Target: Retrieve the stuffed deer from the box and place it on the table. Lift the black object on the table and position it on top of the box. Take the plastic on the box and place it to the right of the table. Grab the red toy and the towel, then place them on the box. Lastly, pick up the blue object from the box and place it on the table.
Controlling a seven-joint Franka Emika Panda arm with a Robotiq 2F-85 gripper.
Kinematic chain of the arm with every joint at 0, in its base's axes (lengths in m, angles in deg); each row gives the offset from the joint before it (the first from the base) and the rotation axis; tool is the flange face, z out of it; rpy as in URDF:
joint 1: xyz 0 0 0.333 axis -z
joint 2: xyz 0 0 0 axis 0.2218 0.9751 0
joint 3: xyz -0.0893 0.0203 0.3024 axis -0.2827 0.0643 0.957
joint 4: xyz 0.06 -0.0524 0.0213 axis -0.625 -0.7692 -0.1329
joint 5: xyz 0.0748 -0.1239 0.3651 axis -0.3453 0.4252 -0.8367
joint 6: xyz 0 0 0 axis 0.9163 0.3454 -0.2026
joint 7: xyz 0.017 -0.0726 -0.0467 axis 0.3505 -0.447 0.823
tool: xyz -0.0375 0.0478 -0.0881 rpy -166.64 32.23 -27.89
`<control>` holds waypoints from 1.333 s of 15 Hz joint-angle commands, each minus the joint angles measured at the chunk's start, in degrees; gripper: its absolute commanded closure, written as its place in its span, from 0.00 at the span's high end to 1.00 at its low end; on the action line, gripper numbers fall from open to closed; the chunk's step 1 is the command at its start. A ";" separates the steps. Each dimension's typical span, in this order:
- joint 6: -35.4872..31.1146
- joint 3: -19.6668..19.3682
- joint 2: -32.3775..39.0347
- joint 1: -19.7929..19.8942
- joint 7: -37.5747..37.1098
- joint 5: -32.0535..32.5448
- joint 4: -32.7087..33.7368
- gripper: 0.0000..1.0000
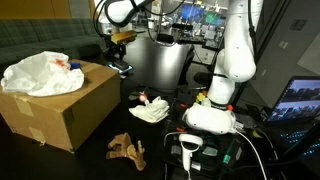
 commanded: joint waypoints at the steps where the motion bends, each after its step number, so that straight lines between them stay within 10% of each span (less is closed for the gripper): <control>1: 4.85 0.68 8.17 0.75 -0.83 -1.62 12.15 0.34; 17: 4.82 -1.49 26.97 1.80 -2.61 -8.50 30.51 0.34; 19: 4.78 -1.69 26.67 1.81 -2.89 -8.94 30.59 0.80; 20: 4.89 -1.77 26.38 1.77 -3.02 -9.00 30.42 0.84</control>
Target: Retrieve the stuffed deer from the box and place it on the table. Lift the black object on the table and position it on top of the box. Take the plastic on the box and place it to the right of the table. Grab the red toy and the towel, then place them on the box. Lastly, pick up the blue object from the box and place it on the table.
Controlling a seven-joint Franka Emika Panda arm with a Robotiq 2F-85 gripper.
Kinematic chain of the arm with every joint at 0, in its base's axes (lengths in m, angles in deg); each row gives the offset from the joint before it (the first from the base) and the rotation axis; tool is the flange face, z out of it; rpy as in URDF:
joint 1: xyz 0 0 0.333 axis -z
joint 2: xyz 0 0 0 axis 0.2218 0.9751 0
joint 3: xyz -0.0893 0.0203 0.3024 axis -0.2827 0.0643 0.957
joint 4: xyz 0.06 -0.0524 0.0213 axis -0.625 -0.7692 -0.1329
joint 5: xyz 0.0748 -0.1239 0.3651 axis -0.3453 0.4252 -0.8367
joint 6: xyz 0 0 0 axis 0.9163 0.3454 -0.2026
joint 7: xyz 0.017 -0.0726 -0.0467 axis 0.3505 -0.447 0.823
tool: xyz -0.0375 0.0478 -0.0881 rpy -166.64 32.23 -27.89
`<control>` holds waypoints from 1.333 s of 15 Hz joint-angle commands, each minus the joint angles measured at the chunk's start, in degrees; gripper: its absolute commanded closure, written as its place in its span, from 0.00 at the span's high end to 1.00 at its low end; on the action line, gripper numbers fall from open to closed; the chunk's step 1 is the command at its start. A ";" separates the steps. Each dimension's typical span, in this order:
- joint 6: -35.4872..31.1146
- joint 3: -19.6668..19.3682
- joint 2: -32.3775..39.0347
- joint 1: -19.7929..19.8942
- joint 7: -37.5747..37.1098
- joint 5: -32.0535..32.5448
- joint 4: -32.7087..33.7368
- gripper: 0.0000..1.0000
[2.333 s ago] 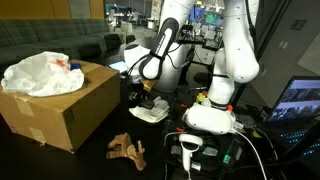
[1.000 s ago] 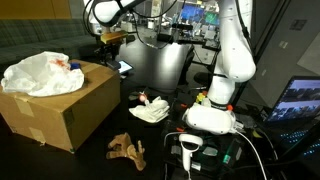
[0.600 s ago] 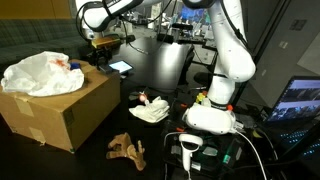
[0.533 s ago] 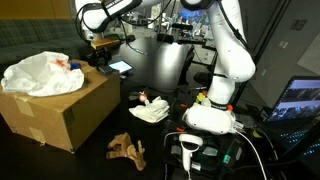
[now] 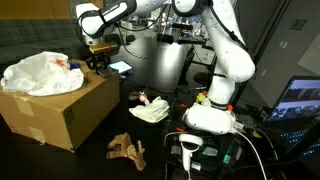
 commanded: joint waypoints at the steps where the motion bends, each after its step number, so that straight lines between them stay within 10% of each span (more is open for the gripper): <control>1: 0.69 -0.61 0.85 -0.12 -1.24 -1.17 2.16 0.84; 4: 0.18 -0.70 -1.51 -0.51 -1.20 -0.65 -0.40 1.00; 20: -11.21 2.27 -14.80 -10.06 -8.41 7.63 -13.95 1.00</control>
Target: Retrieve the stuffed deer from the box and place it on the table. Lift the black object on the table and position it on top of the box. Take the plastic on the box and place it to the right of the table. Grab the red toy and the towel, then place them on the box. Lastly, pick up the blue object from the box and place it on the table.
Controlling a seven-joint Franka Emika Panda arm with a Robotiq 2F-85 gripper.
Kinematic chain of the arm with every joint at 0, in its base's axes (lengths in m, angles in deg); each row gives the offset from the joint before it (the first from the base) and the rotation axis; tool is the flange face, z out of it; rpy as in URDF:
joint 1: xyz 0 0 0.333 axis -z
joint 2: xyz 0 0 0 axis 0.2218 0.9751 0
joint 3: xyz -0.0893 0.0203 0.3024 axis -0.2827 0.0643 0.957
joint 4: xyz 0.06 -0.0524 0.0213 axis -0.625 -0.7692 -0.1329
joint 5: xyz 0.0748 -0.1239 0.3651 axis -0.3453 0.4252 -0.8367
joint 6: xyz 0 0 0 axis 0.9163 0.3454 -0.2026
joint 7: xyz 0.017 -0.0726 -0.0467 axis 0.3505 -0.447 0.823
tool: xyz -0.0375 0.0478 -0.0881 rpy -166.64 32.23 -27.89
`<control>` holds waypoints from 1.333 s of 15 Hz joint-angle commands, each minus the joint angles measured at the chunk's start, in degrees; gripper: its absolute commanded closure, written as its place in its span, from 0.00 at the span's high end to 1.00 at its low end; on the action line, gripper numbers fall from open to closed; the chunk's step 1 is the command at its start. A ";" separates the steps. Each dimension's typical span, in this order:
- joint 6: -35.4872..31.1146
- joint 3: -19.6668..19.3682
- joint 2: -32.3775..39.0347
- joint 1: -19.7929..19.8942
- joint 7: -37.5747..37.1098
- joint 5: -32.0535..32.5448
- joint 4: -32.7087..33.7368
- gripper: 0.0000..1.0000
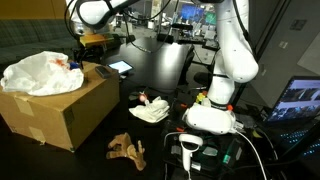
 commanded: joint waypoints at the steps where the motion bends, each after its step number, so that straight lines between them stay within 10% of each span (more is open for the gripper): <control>1: -4.95 1.39 -1.98 -2.11 -1.96 3.40 -2.59 1.00; 20: -8.03 3.40 10.43 -4.08 9.31 3.52 11.34 1.00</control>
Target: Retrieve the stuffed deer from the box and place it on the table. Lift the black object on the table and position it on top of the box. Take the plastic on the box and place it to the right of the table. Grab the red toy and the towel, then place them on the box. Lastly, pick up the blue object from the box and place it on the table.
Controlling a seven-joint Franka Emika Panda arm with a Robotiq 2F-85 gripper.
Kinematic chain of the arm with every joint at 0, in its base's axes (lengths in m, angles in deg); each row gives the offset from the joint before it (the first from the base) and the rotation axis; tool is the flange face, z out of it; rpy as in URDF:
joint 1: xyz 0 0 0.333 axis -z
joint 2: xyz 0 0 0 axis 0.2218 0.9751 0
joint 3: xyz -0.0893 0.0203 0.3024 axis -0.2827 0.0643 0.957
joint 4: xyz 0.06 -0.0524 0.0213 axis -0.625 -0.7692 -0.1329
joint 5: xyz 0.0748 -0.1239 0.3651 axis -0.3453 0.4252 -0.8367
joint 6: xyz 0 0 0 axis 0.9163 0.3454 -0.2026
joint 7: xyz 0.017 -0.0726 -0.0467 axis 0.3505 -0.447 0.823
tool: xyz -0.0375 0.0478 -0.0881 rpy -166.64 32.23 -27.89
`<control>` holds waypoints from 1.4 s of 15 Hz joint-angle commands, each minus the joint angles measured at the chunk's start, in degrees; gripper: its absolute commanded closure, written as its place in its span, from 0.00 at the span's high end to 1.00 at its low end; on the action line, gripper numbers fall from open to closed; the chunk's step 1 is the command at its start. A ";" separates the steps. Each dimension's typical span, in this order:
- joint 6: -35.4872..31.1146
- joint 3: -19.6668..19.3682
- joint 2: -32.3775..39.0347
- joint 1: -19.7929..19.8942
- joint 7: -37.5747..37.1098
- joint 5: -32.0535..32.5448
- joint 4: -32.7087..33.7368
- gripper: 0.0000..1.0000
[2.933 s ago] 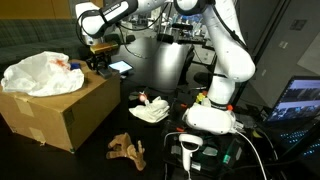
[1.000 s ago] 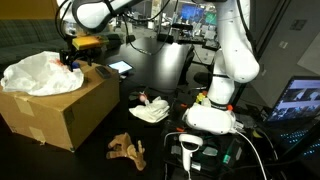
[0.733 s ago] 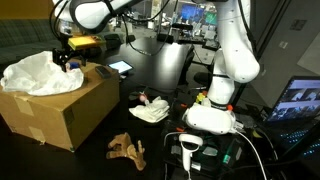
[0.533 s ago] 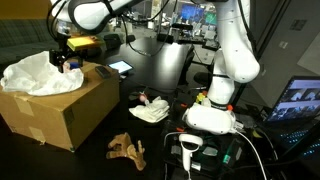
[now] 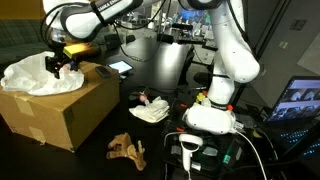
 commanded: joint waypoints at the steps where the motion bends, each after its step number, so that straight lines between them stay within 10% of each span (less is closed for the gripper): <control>1: 1.54 -0.48 4.67 -0.27 3.05 0.07 6.67 1.00; 13: 10.53 -0.88 14.19 -0.15 7.28 -0.48 16.58 1.00; 21: 13.60 -1.18 12.33 -1.93 7.84 1.24 17.02 0.27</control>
